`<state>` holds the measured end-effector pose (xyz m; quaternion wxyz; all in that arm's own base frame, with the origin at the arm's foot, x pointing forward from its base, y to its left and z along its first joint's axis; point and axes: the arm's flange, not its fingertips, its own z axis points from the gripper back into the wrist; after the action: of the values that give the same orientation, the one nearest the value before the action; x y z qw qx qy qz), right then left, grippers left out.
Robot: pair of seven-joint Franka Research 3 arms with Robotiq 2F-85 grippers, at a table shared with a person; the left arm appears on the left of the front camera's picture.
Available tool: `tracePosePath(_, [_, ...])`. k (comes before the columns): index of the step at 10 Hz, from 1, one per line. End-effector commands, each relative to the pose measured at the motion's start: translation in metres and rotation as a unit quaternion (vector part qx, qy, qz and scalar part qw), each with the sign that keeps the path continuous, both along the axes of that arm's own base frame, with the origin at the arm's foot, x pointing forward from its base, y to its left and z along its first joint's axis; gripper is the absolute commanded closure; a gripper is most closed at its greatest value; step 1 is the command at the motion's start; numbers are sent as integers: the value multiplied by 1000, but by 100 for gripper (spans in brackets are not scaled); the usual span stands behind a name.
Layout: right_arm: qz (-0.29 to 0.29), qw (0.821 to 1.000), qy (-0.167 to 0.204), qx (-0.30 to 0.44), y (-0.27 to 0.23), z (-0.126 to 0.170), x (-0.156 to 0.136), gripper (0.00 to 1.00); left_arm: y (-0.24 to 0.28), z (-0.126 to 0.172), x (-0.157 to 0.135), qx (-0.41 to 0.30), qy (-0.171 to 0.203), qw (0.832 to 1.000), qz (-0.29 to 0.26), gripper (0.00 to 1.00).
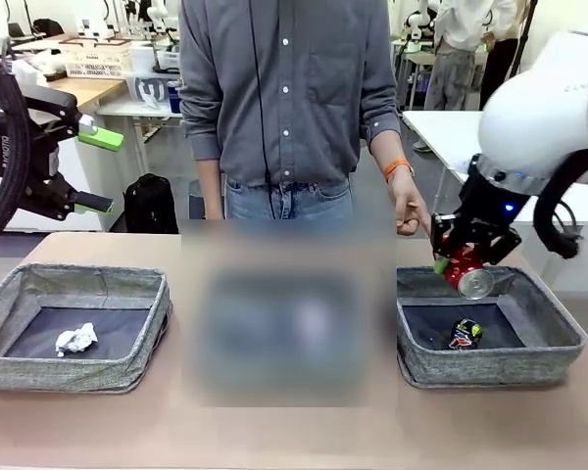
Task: Sort the waste into the appropriate baskets.
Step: Place the picked waste into the Fabric basket indicated by the person.
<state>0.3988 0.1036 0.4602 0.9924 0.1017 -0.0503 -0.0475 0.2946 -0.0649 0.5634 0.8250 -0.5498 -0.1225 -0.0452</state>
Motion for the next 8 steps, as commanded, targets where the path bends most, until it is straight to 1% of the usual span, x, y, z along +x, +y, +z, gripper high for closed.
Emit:
tracePosePath(1, [-13, 999, -27, 21, -5, 9, -5, 63, -1, 0, 0, -12, -7, 1000, -4, 0])
tracePosePath(3, [-14, 1000, -24, 12, -3, 9, 4, 63, -1, 0, 0, -12, -7, 1000, -4, 0])
tracePosePath(4, [-36, 999, -38, 7, -6, 11, 8, 56, -1, 0, 0, -12, -7, 1000, -4, 0])
tracePosePath(5, [-48, 997, -56, 2, -8, 14, 8, 8, -1, 0, 0, -12, -7, 1000, -4, 0])
tracePosePath(6, [-58, 997, -59, -4, -9, 15, 7, 1, -1, 0, 0, -12, -7, 1000, -4, 0])
tracePosePath(8, [-61, 996, -62, -7, -10, 15, 7, 0, -1, 0, 0, -12, -7, 1000, -4, 0])
